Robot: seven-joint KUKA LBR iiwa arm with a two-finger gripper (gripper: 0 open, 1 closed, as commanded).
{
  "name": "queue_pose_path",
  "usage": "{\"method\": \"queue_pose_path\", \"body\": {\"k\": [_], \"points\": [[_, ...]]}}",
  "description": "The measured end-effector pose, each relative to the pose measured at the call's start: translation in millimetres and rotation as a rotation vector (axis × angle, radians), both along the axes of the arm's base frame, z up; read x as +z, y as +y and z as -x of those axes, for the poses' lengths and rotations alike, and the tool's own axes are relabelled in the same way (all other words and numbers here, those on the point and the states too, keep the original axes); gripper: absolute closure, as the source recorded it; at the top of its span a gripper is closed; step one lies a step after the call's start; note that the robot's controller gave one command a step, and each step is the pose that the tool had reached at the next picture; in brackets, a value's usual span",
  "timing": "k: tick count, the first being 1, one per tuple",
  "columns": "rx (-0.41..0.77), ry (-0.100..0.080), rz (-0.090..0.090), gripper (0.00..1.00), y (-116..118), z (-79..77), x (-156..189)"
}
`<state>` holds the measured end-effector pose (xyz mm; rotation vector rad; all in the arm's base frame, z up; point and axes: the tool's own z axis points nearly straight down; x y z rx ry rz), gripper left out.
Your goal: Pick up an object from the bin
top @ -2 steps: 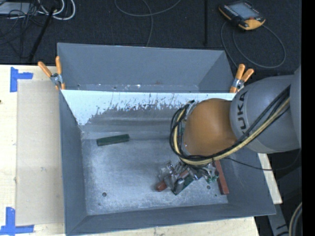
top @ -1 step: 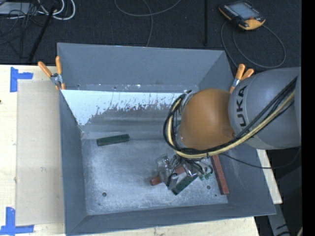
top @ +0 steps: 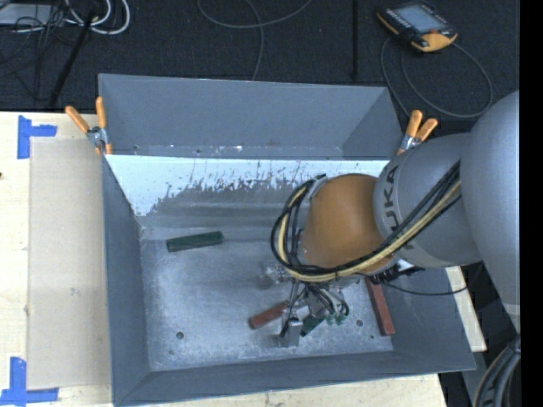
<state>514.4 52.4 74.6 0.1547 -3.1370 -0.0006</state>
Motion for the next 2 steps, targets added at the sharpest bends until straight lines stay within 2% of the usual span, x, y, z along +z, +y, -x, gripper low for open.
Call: {"method": "queue_pose_path", "body": {"k": [1,2], "points": [[-0.002,0.001,0.000,1.00,-0.3,0.5,-2.0],[-0.002,0.001,0.000,1.00,-0.3,0.5,-2.0]]}}
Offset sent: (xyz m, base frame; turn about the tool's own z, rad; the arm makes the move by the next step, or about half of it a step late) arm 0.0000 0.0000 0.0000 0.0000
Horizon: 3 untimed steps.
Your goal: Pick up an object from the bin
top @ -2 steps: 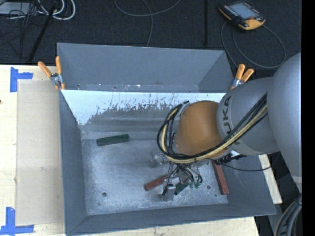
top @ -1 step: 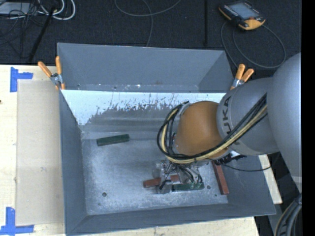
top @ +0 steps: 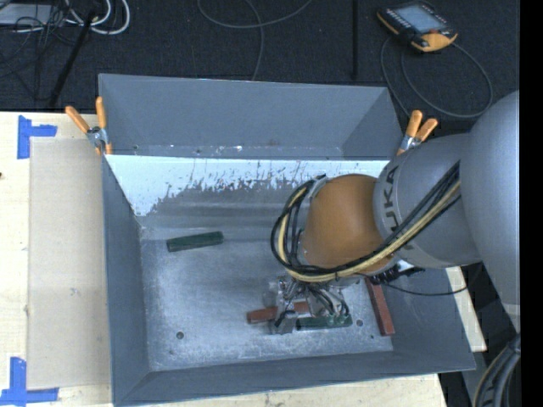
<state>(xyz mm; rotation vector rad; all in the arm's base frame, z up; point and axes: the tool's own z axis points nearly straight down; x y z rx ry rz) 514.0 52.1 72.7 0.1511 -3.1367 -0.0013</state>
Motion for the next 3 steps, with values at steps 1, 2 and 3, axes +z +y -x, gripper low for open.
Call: {"method": "queue_pose_path", "body": {"k": [1,2,3], "points": [[-0.037,0.004,0.000,1.00,-21,-7.7,52],[-0.057,0.003,0.001,1.00,2,-24.4,119],[-0.044,0.001,0.001,1.00,-12,11.7,154]]}}
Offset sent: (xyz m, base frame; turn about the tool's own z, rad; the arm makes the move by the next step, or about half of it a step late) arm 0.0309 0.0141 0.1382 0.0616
